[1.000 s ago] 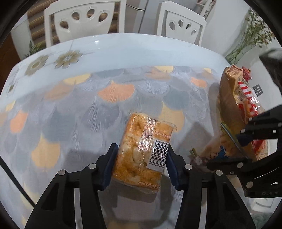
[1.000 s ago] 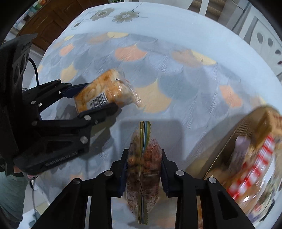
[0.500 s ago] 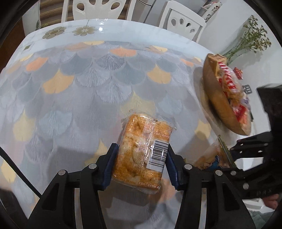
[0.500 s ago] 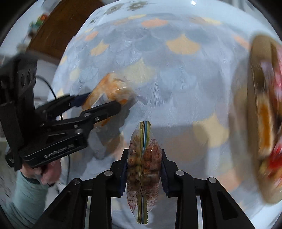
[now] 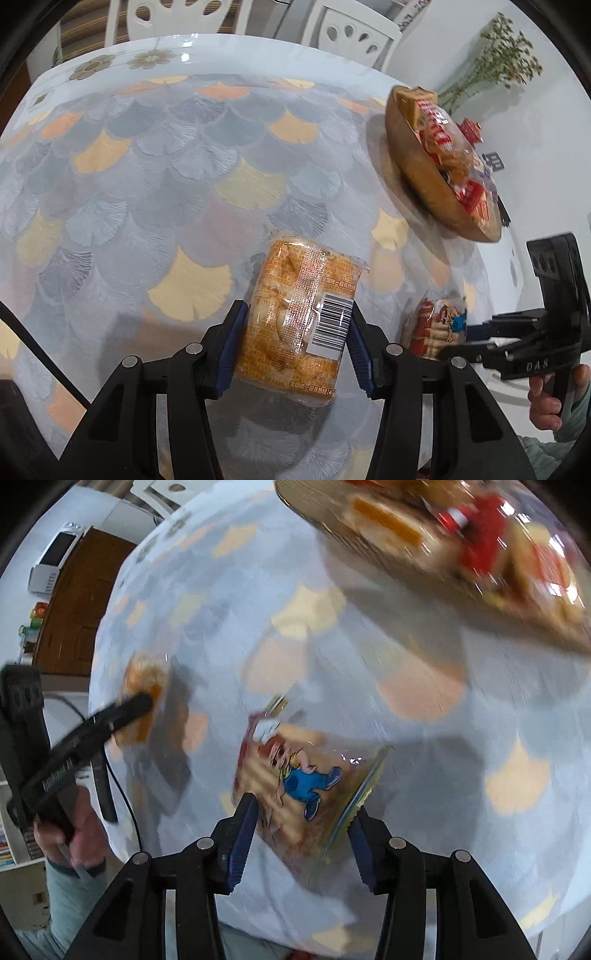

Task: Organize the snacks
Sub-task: 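Carry both packs over the amber bowl and open both grippers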

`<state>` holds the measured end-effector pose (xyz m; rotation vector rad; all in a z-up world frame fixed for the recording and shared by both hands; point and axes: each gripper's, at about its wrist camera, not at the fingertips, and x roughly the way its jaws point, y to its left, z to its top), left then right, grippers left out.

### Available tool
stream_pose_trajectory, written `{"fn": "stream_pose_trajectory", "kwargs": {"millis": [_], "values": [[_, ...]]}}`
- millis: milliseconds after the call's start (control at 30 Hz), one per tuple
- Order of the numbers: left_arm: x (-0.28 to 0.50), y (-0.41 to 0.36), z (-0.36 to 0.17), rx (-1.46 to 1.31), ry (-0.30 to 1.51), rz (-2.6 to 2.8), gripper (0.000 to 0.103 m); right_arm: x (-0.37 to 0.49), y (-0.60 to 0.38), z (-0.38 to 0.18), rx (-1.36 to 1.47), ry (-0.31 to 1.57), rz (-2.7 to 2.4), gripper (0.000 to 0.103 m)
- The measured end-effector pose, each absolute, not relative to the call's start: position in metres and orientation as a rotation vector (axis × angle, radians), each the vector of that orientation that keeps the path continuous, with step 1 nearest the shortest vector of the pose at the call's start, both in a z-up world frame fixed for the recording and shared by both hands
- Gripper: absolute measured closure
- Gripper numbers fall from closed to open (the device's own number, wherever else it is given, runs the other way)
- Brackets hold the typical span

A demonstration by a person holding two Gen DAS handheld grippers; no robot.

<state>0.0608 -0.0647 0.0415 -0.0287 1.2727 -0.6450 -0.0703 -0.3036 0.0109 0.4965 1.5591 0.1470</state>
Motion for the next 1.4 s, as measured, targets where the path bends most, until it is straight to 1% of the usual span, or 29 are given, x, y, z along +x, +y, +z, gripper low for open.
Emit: {"fn": "stream_pose_trajectory", "kwargs": {"millis": [67,167,267,333,367,400,500,633,767,867,967,1033,1100,1167,1400], "values": [[0.058,-0.069,0.043,-0.006,1.27,-0.658,0.054,-0.082,-0.3,0.01,0.438,1.59,0.145,0.056],[0.056,-0.073,0.047,0.012,1.259,-0.671,0.054,-0.09,-0.286,0.015,0.266,1.597,0.121,0.048],[0.055,-0.076,0.05,0.018,1.25,-0.677,0.054,-0.084,-0.271,0.029,0.139,1.553,0.139,0.048],[0.054,-0.075,0.051,0.016,1.248,-0.676,0.054,-0.076,-0.261,0.038,0.083,1.52,0.172,0.035],[0.054,-0.075,0.051,0.016,1.247,-0.674,0.054,-0.073,-0.257,0.04,0.052,1.508,0.188,0.021],[0.053,-0.075,0.052,0.017,1.246,-0.67,0.054,-0.069,-0.251,0.041,0.018,1.493,0.204,0.017],[0.049,-0.073,0.054,0.023,1.239,-0.668,0.054,-0.061,-0.242,0.038,-0.069,1.488,0.264,0.017],[0.044,-0.07,0.055,0.012,1.24,-0.649,0.054,-0.053,-0.225,0.022,-0.224,1.526,0.331,0.017],[0.043,-0.067,0.055,0.001,1.243,-0.62,0.054,-0.048,-0.204,0.004,-0.347,1.525,0.356,0.017],[0.042,-0.066,0.056,-0.009,1.242,-0.604,0.054,-0.042,-0.194,-0.003,-0.365,1.515,0.369,0.017],[0.043,-0.066,0.056,-0.013,1.242,-0.589,0.054,-0.035,-0.196,-0.011,-0.29,1.529,0.372,0.018],[0.044,-0.067,0.056,-0.019,1.244,-0.584,0.054,-0.029,-0.206,-0.014,-0.221,1.539,0.36,0.02],[0.045,-0.07,0.058,-0.029,1.239,-0.58,0.054,-0.028,-0.209,-0.012,-0.189,1.516,0.333,0.034],[0.046,-0.074,0.061,-0.039,1.228,-0.584,0.054,-0.026,-0.213,-0.007,-0.158,1.515,0.304,0.041],[0.057,-0.101,0.09,-0.022,1.168,-0.61,0.054,-0.033,-0.228,0.038,0.006,1.433,0.275,0.042]]}}
